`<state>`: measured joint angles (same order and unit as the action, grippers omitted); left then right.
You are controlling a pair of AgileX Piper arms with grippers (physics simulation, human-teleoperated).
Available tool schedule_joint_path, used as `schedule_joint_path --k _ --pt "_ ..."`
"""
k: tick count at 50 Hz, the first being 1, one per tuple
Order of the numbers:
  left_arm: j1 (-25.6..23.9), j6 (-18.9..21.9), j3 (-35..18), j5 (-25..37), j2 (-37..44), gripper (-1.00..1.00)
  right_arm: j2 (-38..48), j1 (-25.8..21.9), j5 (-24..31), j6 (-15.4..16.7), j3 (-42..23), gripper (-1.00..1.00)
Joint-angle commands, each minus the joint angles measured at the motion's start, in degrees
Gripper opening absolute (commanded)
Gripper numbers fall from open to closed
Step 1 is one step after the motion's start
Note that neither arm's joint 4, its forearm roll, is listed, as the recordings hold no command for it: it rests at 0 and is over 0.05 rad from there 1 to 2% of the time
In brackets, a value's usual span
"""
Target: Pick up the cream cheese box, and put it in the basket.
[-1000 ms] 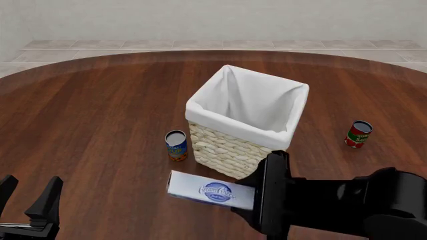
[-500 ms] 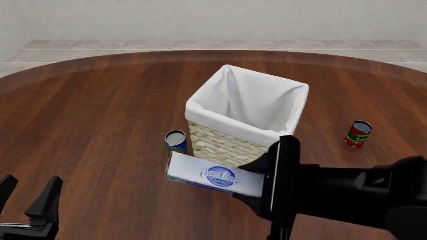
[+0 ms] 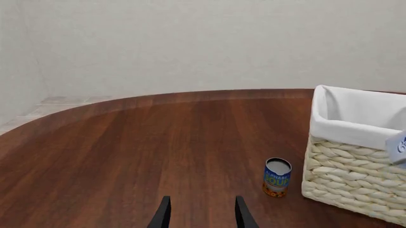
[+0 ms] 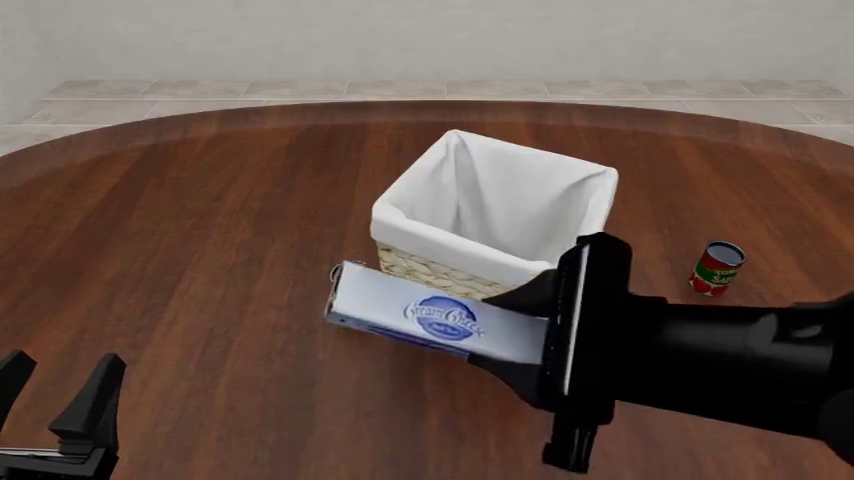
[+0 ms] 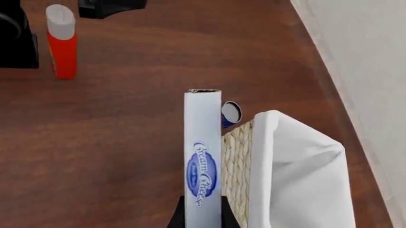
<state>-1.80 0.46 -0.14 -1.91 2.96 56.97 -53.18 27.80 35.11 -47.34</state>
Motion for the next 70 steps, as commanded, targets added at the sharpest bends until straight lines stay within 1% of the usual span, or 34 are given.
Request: schedule_joint_path --k 1,31,32,34,43,44,56,63,70 --pt "0.0 0.0 0.0 0.2 -0.3 1.0 -0.6 0.7 0.2 -0.5 -2.0 -1.0" --pt "0.0 0.0 0.0 0.2 -0.3 1.0 -2.2 3.9 0.4 1.3 -5.3 -1.0" --pt "0.0 0.0 0.0 0.2 -0.3 1.0 -2.5 3.6 0.7 1.0 -5.5 -1.0" --pt "0.0 0.0 0.0 0.2 -0.3 1.0 -2.5 4.1 0.3 1.5 -5.6 -1.0" --pt "0.0 0.0 0.0 0.2 -0.3 1.0 -2.3 4.7 0.5 2.2 -6.7 -1.0" --pt "0.0 0.0 0.0 0.2 -0.3 1.0 -2.2 5.0 0.2 2.6 -6.7 -1.0" --pt "0.0 0.0 0.0 0.2 -0.3 1.0 -1.9 6.9 -0.4 3.0 -8.0 -1.0" --pt "0.0 0.0 0.0 0.1 -0.2 1.0 -1.9 8.5 -1.0 4.1 -8.1 -1.0" --pt "0.0 0.0 0.0 0.1 -0.2 1.0 -1.9 9.3 -1.0 4.4 -8.5 -1.0"
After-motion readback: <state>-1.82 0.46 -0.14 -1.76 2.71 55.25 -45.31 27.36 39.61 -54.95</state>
